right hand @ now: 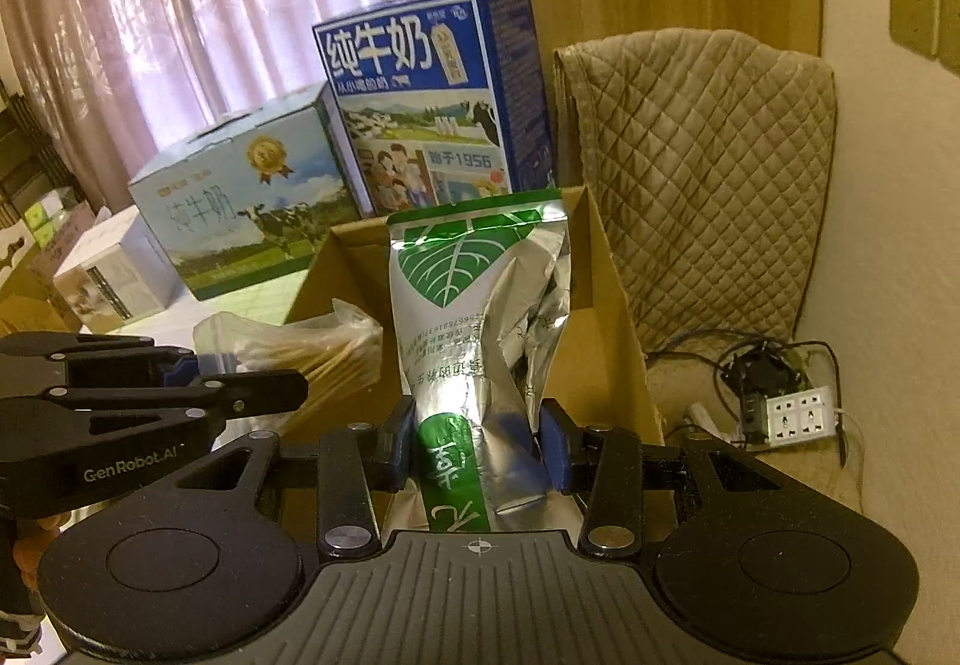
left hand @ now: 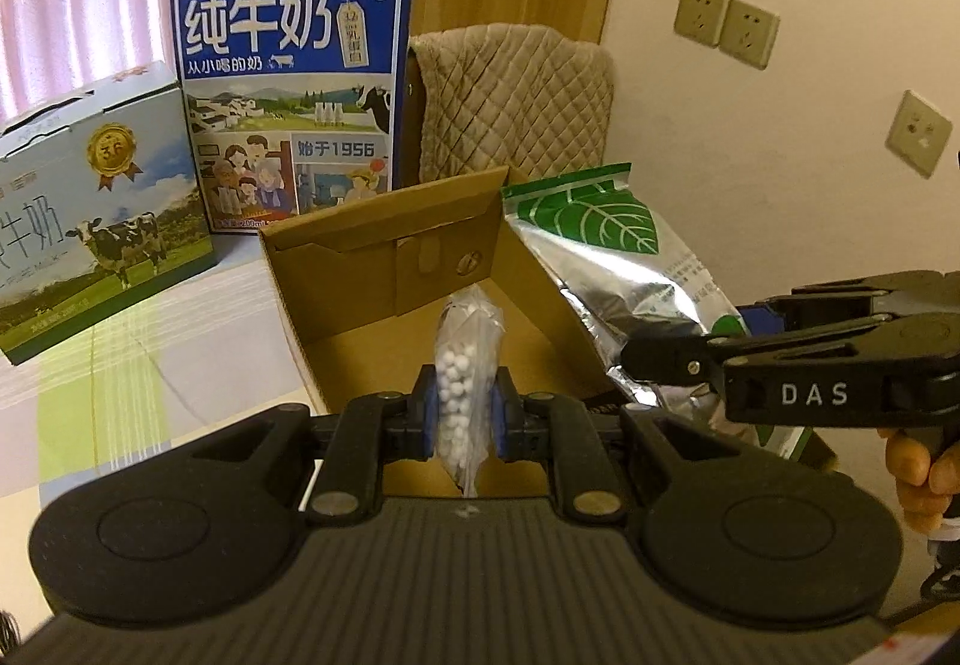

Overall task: Organize objects
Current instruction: 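Carry the foil pouch and the bead bag over the cardboard box with both grippers, then open the right gripper to drop the pouch while the left gripper releases the bead bag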

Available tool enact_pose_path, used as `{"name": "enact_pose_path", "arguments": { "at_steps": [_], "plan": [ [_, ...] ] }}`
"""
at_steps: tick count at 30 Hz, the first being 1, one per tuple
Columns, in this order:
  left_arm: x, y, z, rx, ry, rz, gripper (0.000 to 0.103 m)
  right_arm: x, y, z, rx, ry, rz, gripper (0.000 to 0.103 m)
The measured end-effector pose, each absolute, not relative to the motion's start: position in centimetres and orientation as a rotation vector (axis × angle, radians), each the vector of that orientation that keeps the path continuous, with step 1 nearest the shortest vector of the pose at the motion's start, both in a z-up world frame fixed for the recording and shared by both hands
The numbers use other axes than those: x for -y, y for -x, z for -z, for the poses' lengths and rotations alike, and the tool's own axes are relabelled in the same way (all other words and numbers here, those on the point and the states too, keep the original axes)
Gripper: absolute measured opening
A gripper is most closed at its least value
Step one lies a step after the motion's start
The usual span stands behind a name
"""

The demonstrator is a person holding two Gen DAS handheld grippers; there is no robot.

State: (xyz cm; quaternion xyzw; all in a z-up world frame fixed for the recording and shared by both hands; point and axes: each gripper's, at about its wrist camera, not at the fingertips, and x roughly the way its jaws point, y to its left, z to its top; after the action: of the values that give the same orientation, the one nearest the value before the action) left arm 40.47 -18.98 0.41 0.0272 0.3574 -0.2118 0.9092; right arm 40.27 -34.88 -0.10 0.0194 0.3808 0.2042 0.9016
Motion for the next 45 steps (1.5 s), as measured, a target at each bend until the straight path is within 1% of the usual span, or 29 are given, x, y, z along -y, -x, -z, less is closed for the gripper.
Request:
{"name": "enact_pose_path", "arguments": {
  "at_steps": [11,23,24,25,27,33,37,39,41,45],
  "plan": [
    [20.8,-45.1,1.5,-0.785,-0.086,0.396,0.014,34.8,-44.7,2.3,-0.836,-0.010,-0.442,0.039],
    [21.3,-47.4,2.8,-0.805,-0.095,0.375,0.015,34.7,-46.7,3.2,-0.844,0.003,-0.442,0.039],
    [21.3,-47.5,2.8,-0.802,-0.095,0.373,0.018,34.7,-46.8,3.3,-0.844,0.003,-0.442,0.039],
    [21.2,-47.5,2.8,-0.801,-0.092,0.377,0.025,34.7,-46.9,3.3,-0.844,0.001,-0.441,0.039],
    [21.2,-47.6,2.8,-0.795,-0.092,0.372,0.034,34.6,-47.0,3.3,-0.840,0.005,-0.442,0.040],
    [21.1,-47.5,2.8,-0.790,-0.098,0.366,0.042,34.5,-47.1,3.3,-0.838,0.010,-0.442,0.041],
    [21.1,-47.2,2.8,-0.785,-0.100,0.366,0.053,34.5,-46.8,3.0,-0.805,0.010,-0.438,0.042],
    [21.0,-47.1,2.7,-0.779,-0.100,0.369,0.056,34.8,-46.7,2.6,-0.786,-0.010,-0.442,0.042],
    [21.0,-46.8,2.5,-0.773,-0.097,0.375,0.057,35.0,-46.6,2.1,-0.777,-0.020,-0.443,0.042],
    [20.8,-46.0,2.1,-0.761,-0.092,0.386,0.063,35.6,-45.9,1.6,-0.772,-0.032,-0.437,0.042]
  ]
}}
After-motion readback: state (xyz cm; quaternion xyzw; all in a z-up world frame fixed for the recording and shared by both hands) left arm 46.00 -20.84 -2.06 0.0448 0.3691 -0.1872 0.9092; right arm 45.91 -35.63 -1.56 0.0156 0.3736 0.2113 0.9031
